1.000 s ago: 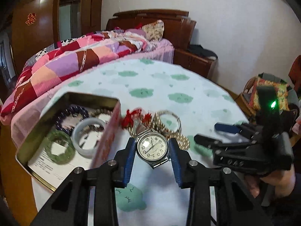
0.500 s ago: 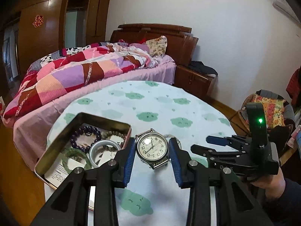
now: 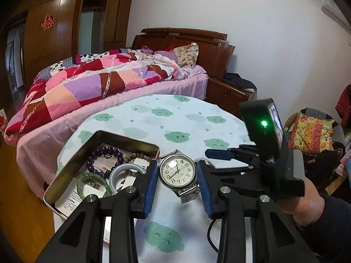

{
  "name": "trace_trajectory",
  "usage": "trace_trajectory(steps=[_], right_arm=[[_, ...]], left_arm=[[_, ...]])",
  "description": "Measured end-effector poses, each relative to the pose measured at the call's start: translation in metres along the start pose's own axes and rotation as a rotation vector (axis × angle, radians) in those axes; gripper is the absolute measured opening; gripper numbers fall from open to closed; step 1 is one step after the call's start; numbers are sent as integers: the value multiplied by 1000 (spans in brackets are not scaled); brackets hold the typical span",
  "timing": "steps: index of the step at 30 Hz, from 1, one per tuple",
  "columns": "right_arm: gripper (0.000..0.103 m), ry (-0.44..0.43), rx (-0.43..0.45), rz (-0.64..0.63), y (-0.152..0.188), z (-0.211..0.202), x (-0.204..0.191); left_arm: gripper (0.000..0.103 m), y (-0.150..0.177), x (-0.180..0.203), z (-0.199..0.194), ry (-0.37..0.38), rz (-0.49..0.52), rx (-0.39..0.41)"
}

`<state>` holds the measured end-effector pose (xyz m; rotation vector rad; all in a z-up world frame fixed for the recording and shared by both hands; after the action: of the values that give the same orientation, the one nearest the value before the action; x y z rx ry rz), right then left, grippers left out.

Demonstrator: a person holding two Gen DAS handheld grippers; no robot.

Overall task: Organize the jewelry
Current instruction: 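Grasp the red-cord pendant with the right tool while the left tool lifts the wristwatch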

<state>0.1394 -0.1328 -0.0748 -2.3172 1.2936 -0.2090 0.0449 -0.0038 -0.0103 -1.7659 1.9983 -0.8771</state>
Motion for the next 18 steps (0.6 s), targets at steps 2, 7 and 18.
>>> trace_trajectory(steps=[2, 7, 18], right_arm=[[51, 13, -11, 1, -4, 5, 4], [45, 24, -48, -16, -10, 22, 8], [7, -15, -23, -49, -1, 11, 5]], left_arm=[[36, 1, -3, 6, 2, -10, -12], [36, 4, -8, 15, 7, -25, -34], [36, 4, -4, 12, 15, -13, -30]])
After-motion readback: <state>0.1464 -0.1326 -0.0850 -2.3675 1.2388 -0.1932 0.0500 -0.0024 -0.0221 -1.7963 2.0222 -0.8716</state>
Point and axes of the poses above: each gripper's, at about its wrist camera, not at the fingertips, and z roughly the way its jaws point, x to its right, y to its underside, the point moved 1 cm from there along z, roughly the way its jaws point, and after that the axes turned 13 degrees about -x, right-handed, at the moved point
